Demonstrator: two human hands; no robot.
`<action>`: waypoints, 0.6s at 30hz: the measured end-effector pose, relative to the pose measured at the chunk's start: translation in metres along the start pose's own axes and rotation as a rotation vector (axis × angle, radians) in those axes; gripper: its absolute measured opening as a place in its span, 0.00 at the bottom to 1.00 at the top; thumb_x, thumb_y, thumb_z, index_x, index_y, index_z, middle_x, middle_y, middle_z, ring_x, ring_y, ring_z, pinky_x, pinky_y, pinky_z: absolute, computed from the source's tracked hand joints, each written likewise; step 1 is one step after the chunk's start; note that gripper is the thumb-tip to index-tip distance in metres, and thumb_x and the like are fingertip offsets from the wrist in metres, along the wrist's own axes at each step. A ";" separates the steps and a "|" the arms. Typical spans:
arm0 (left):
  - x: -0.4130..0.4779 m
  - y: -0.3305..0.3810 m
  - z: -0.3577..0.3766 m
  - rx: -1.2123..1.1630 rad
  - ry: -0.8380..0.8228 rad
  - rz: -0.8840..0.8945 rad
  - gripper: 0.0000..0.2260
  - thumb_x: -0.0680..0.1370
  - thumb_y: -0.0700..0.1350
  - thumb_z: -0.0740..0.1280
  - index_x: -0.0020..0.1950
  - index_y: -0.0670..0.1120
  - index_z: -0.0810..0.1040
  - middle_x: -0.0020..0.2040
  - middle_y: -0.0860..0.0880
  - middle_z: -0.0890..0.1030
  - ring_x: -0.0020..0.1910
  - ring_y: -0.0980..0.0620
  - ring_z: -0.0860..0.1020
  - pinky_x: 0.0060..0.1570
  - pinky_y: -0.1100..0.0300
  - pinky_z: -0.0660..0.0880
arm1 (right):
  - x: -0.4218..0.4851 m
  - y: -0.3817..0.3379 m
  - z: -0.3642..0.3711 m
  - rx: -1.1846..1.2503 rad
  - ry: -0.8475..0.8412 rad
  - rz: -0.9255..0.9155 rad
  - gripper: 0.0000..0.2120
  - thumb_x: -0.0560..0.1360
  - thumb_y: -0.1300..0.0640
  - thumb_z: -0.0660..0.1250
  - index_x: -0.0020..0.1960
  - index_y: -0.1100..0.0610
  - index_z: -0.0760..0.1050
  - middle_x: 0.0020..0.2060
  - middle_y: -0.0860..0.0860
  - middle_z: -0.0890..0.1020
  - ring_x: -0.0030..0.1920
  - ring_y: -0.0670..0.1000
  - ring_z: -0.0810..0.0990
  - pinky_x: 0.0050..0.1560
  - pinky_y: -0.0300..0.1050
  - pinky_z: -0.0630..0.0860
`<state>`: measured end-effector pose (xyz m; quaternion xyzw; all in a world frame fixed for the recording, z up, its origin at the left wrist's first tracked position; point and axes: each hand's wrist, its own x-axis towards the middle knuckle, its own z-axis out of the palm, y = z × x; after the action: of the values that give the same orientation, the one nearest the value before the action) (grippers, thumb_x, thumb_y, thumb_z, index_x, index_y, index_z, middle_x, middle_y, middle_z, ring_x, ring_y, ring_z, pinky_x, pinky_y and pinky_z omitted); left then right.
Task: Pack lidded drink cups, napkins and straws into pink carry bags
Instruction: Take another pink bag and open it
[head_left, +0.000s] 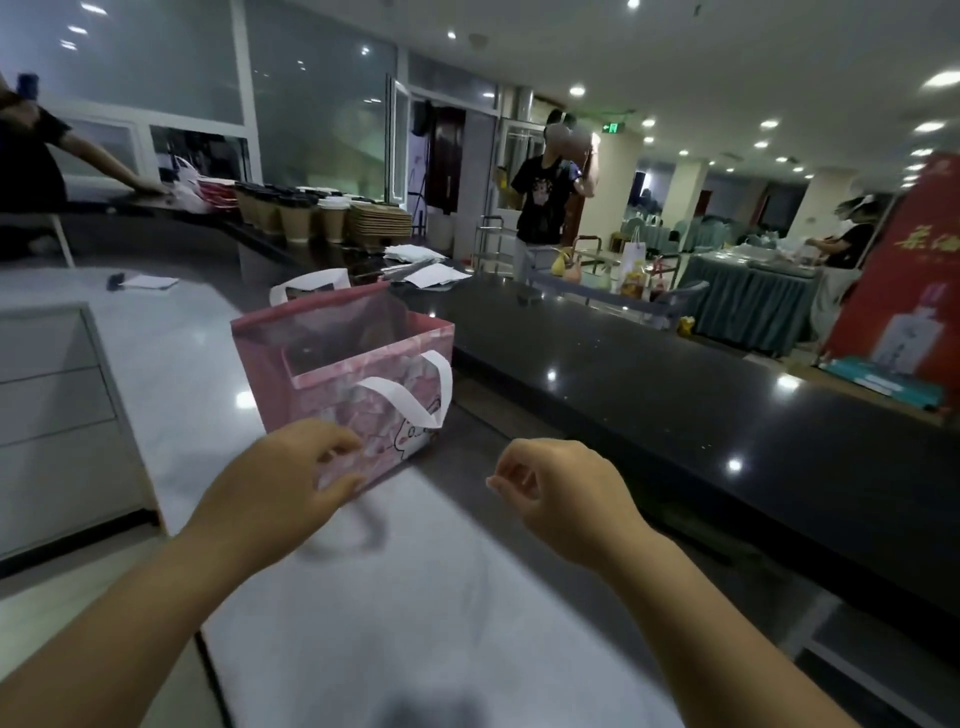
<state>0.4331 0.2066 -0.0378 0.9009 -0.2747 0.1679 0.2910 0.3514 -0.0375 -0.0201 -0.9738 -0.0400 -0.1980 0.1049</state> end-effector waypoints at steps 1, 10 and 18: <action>0.015 -0.014 0.000 0.032 0.028 0.029 0.13 0.68 0.47 0.75 0.51 0.48 0.80 0.47 0.52 0.81 0.43 0.53 0.77 0.42 0.62 0.73 | 0.015 -0.003 0.006 -0.006 0.014 0.007 0.07 0.75 0.45 0.65 0.46 0.49 0.76 0.40 0.45 0.80 0.40 0.48 0.77 0.36 0.42 0.73; 0.140 -0.107 0.016 0.296 -0.191 -0.044 0.29 0.71 0.58 0.68 0.68 0.49 0.66 0.64 0.49 0.73 0.63 0.44 0.68 0.61 0.48 0.67 | 0.144 -0.032 0.064 -0.041 0.146 0.123 0.12 0.75 0.54 0.67 0.57 0.55 0.76 0.50 0.50 0.79 0.48 0.53 0.75 0.44 0.48 0.74; 0.155 -0.160 0.006 -0.064 -0.241 0.209 0.09 0.74 0.39 0.67 0.47 0.52 0.81 0.42 0.58 0.79 0.43 0.59 0.74 0.45 0.59 0.76 | 0.203 -0.029 0.093 -0.228 0.050 0.116 0.25 0.75 0.61 0.64 0.71 0.52 0.65 0.68 0.49 0.70 0.65 0.55 0.64 0.61 0.51 0.69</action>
<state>0.6515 0.2505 -0.0398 0.8713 -0.4052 0.0792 0.2652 0.5691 0.0182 -0.0185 -0.9748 0.0418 -0.2191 0.0055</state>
